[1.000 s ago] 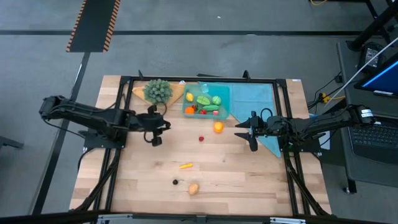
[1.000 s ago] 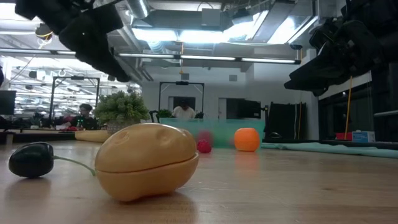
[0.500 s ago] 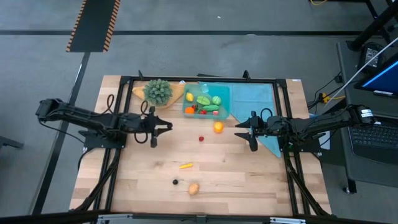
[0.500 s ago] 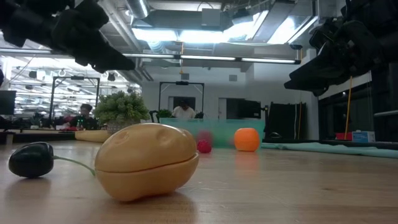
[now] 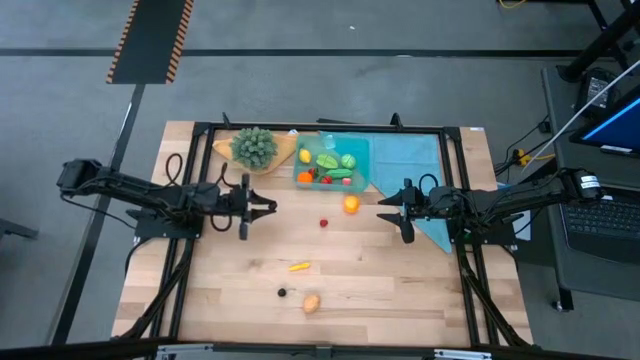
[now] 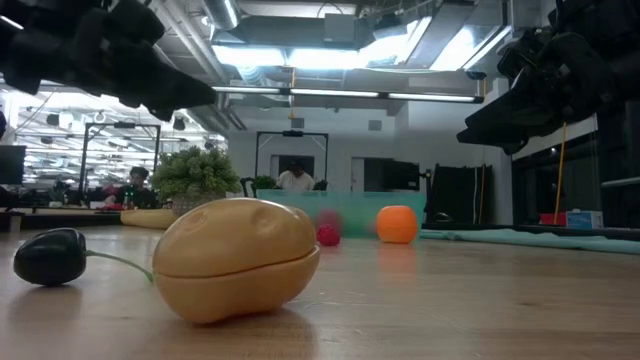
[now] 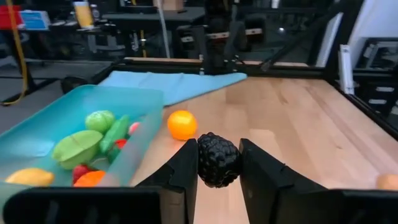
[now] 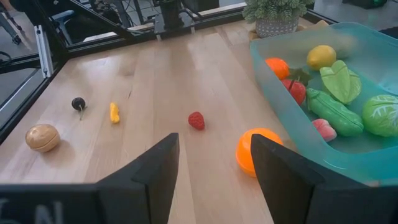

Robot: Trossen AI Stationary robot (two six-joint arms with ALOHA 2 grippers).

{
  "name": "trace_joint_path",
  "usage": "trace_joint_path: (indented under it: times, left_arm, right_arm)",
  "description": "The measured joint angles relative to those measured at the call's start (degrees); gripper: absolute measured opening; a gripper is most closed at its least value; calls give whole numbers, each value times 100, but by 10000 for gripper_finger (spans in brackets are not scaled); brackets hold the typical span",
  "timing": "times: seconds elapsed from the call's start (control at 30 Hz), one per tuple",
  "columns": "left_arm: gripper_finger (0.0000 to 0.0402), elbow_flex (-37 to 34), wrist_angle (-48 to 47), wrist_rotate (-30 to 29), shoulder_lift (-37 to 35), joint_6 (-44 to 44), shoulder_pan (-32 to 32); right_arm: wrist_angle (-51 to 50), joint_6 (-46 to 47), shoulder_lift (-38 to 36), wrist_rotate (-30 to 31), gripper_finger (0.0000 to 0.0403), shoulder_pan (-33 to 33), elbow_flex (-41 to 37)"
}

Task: Pick and placing Produce into tupperware
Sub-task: Put the blackberry into the blue bin

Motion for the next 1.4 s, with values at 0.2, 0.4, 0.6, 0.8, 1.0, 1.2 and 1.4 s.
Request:
trace_joint_path:
  times: [0.2, 0.4, 0.6, 0.8, 1.0, 1.2, 1.4]
  left_arm:
    - [91, -1, 19, -14, 0, -76, 392]
    - [87, -1, 119, -13, 2, -136, 801]
    - [91, -1, 184, 128, 6, -158, 1036]
    - [91, -1, 674, 143, 397, -158, 1140]
    - [93, 226, 998, 183, 1105, -150, 1310]
    - [94, 821, 999, 198, 1870, 12, 1538]
    - [91, 1415, 989, 452, 2551, 17, 1860]
  right_arm:
    - [-1, -9, 0, 0, 202, 0, 0]
    - [0, -20, 0, 0, 202, 0, 0]
    - [0, -23, 0, 2, 202, 0, 0]
    - [4, -24, 0, 2, 202, 0, 0]
    - [7, -24, 0, 4, 202, 0, 0]
    - [4, -24, 0, 4, 202, -2, 0]
    - [2, -24, 0, 4, 202, -2, 0]
